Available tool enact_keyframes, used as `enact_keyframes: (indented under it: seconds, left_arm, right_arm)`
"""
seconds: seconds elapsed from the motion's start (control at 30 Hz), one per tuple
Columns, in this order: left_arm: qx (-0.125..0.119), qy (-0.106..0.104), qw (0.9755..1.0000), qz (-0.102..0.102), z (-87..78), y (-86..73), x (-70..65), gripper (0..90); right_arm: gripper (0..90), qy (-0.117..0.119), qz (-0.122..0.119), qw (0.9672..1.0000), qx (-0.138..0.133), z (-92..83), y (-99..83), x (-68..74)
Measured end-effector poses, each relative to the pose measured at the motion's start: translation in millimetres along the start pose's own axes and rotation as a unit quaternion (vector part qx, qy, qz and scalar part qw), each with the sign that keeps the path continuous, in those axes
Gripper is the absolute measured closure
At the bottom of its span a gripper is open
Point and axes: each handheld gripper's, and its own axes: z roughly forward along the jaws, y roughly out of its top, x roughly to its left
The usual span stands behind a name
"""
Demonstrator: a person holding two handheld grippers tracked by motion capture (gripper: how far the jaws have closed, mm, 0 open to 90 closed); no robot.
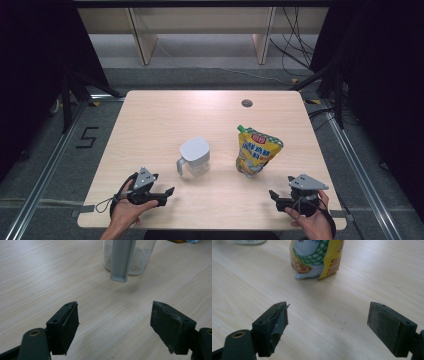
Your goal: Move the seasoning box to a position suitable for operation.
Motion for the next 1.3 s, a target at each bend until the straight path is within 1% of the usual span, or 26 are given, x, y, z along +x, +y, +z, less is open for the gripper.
enact_keyframes:
  seconds: [0.03,0.07,0.1,0.13,0.17,0.27,0.3,0.33,0.43,0.47,0.57,0.63,0.67,0.7,0.77,0.8,0.83,0.87,0.9,0.93,1.0,1.03,1.13,1.17,1.27,1.3]
  left_arm:
    - [0.006,0.0,0.9999,0.008,-1.0,1.3,0.4,22.9]
    - [0.001,0.002,1.0,-0.004,1.1,1.6,-1.4,23.7]
    - [0.004,-0.003,0.9999,0.009,1.3,2.6,-0.5,24.6]
    - [0.004,-0.002,0.9999,0.016,2.4,3.7,-0.5,25.7]
    - [0.005,-0.002,0.9998,0.019,3.5,4.5,0.5,26.6]
    - [-0.011,-0.007,0.9999,-0.004,7.3,7.0,2.1,31.0]
    - [-0.007,-0.011,0.9999,0.004,6.7,8.1,5.7,32.5]
    - [-0.018,-0.011,0.9997,-0.012,8.5,8.8,5.3,34.3]
    - [-0.024,-0.008,0.9997,-0.008,12.2,13.0,7.0,36.7]
    - [-0.028,-0.009,0.9995,-0.008,13.1,14.3,6.8,37.8]
    - [-0.037,-0.013,0.9992,-0.006,16.3,19.1,3.6,39.5]
    - [-0.035,-0.016,0.9993,0.0,18.9,22.0,1.1,40.2]
    - [-0.039,-0.017,0.9991,-0.001,21.1,23.5,-0.7,40.4]
    - [-0.033,-0.014,0.9993,0.011,21.8,25.2,-0.1,40.6]
    - [-0.041,-0.011,0.9991,0.008,26.9,28.5,-2.0,40.7]
    - [-0.043,-0.006,0.9989,0.017,29.6,30.6,-2.0,40.9]
    - [-0.045,-0.008,0.9988,0.014,31.7,32.0,-3.0,41.7]
    - [-0.047,-0.009,0.9986,0.022,32.8,33.6,-2.6,43.1]
    - [-0.049,-0.014,0.9986,0.018,34.7,35.6,-3.5,45.0]
    - [-0.05,-0.012,0.9986,0.013,36.0,36.4,-4.6,47.1]
    - [-0.052,-0.002,0.9979,0.039,38.1,40.1,-3.0,51.4]
    - [-0.055,-0.002,0.9981,0.028,39.6,41.4,-2.9,53.8]
    - [-0.059,-0.006,0.9975,0.039,40.8,43.1,-0.6,63.8]
    - [-0.057,0.0,0.9972,0.049,40.8,43.1,0.9,66.0]
    - [-0.06,0.003,0.9977,0.033,40.6,42.6,7.5,67.5]
    - [-0.06,0.002,0.9975,0.038,41.1,42.6,10.5,67.8]
  right_arm:
    - [17.7,0.007,-0.002,1.0,0.002,0.3,0.1,-1.3]
    - [17.6,0.011,-0.002,0.9999,-0.001,1.0,-0.1,-1.9]
    - [17.6,0.01,-0.002,0.9999,0.0,0.9,-0.1,-2.1]
    - [17.5,0.005,0.001,1.0,-0.001,0.8,-0.2,-1.7]
    - [17.5,-0.006,-0.01,0.9999,-0.008,0.3,0.1,-2.9]
    - [17.7,0.002,-0.005,1.0,-0.007,1.5,0.3,-2.7]
    - [17.7,0.003,0.003,1.0,0.0,0.9,0.7,-1.9]
    - [17.8,-0.002,0.001,1.0,-0.002,1.0,0.8,-2.4]
    - [18.0,0.0,0.01,0.9999,0.006,1.8,0.4,-2.9]
    - [18.1,-0.005,-0.004,1.0,0.001,3.1,0.5,-5.7]
    - [18.2,-0.01,-0.006,0.9999,-0.003,3.1,0.9,-6.4]
    - [18.2,-0.003,-0.003,1.0,-0.002,3.7,0.9,-6.1]
    - [18.2,-0.007,0.008,0.9999,0.001,2.9,0.7,-3.6]
    - [18.3,-0.004,-0.012,0.9999,-0.008,5.4,0.5,-6.9]
    - [18.4,-0.005,-0.005,1.0,-0.004,4.0,1.4,-5.2]
    - [18.4,0.001,0.018,0.9998,0.007,2.8,1.3,-2.0]
    - [18.5,0.001,0.019,0.9998,0.007,2.7,1.2,-1.5]
    - [18.5,0.006,0.002,1.0,0.0,4.6,1.2,-5.0]
    - [18.6,0.012,-0.001,0.9999,0.007,4.4,1.5,-6.1]
    - [18.6,0.0,-0.01,1.0,0.001,5.0,0.5,-6.7]
    - [18.7,-0.001,0.001,1.0,0.003,3.9,0.9,-6.0]
    - [18.7,0.005,0.004,1.0,0.001,4.5,0.8,-6.5]
    - [19.0,-0.002,-0.009,1.0,-0.003,3.9,0.9,-8.2]
    - [19.0,-0.005,0.006,1.0,0.0,3.1,0.6,-5.7]
    - [19.0,-0.004,-0.005,1.0,-0.004,3.7,0.9,-7.5]
    - [19.0,-0.003,-0.007,1.0,-0.004,3.9,1.0,-7.7]
